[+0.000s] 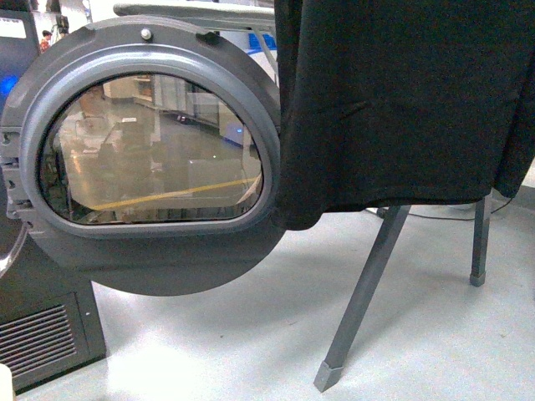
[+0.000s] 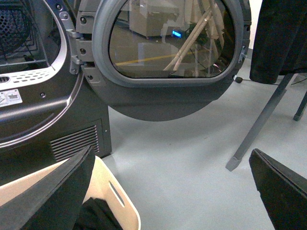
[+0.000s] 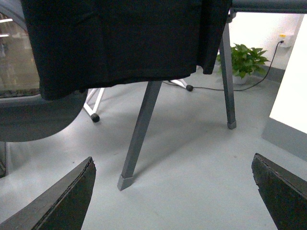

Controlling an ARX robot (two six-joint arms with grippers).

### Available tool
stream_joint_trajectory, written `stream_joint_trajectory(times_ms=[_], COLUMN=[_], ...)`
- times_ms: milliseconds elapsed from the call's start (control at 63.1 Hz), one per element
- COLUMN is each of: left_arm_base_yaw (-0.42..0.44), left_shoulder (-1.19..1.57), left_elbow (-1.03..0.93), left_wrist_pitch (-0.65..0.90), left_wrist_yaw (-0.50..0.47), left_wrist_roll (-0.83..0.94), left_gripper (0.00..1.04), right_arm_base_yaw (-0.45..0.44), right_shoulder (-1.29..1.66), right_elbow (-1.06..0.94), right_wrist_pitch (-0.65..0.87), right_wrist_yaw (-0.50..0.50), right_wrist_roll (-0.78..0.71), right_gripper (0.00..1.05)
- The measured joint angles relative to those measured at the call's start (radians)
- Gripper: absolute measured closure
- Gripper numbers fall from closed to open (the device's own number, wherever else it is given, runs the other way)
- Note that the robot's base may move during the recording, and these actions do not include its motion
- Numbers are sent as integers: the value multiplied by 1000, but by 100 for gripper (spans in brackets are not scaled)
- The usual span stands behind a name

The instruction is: Move hamper under clothes hanger

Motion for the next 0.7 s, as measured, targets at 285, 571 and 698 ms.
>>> stream_joint_trajectory(times_ms=[285,571,698], left_arm_base_yaw=[0,0,0], left_shoulder=[-1,0,0], left_elbow=[0,0,0], left_wrist_pitch=[0,0,0], left_wrist_yaw=[-4,0,0], left_wrist_roll=[0,0,0], left_gripper=[7,7,7], right_arm_base_yaw=[-1,-1,-1], right_shoulder=[-1,-2,-2], right_elbow=[0,0,0], right_wrist_pitch=[0,0,0], right_wrist_yaw=[-2,1,0], right_wrist_roll=[0,0,0], right_gripper=[8,8,8])
